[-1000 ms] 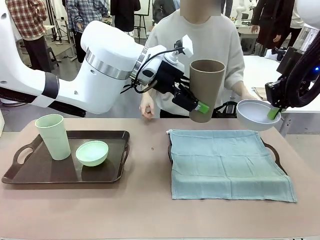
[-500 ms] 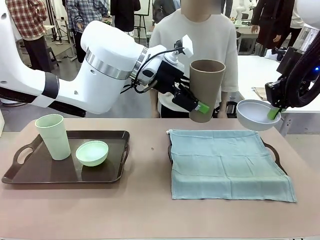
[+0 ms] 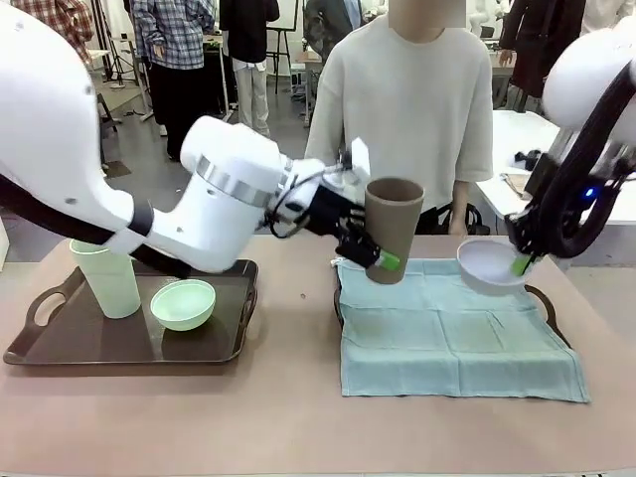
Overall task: Set up a tray with a mat and arrange the tableware.
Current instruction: Place the Picnic Bowl and Reusable plastic cup back onto the Handle tray in front of the human's position.
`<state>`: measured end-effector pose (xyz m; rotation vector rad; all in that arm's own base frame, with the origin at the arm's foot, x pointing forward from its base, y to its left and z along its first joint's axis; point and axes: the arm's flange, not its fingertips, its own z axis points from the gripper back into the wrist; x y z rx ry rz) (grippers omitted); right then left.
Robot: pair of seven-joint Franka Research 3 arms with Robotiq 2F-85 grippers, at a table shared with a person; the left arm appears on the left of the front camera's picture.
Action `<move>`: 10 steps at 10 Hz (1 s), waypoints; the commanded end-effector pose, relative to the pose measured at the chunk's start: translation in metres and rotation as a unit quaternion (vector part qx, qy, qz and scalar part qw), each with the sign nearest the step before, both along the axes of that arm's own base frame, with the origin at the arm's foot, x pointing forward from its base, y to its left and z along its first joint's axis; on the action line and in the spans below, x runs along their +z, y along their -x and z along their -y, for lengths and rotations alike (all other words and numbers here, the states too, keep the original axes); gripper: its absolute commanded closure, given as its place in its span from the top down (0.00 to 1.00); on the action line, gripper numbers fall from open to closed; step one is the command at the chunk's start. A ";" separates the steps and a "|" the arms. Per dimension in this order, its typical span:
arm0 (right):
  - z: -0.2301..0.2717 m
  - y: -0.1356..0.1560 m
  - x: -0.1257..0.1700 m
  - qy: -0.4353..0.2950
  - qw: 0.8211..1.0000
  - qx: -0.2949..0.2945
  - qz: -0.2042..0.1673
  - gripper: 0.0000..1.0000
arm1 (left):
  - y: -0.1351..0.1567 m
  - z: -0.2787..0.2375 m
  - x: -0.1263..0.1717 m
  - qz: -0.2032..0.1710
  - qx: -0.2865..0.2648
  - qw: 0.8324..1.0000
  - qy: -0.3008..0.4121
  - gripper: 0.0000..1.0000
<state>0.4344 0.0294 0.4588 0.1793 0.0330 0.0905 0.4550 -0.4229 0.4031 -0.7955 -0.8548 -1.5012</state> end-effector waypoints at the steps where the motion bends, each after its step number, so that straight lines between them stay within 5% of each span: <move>1: -0.006 -0.014 -0.034 0.013 1.000 0.005 0.008 0.04 | 0.000 0.007 -0.026 0.016 0.005 0.999 0.030 0.82; 5: -0.005 -0.022 -0.056 0.018 0.999 -0.010 0.042 0.04 | -0.001 0.017 -0.049 0.010 0.017 1.000 0.018 0.82; 6: -0.007 -0.025 -0.058 0.014 1.000 -0.002 0.019 0.04 | -0.002 0.014 -0.052 0.000 -0.010 1.000 0.014 0.82; 10: -0.005 -0.030 -0.065 0.011 1.000 -0.008 0.022 0.04 | -0.005 0.019 -0.063 0.005 -0.001 1.000 0.019 0.82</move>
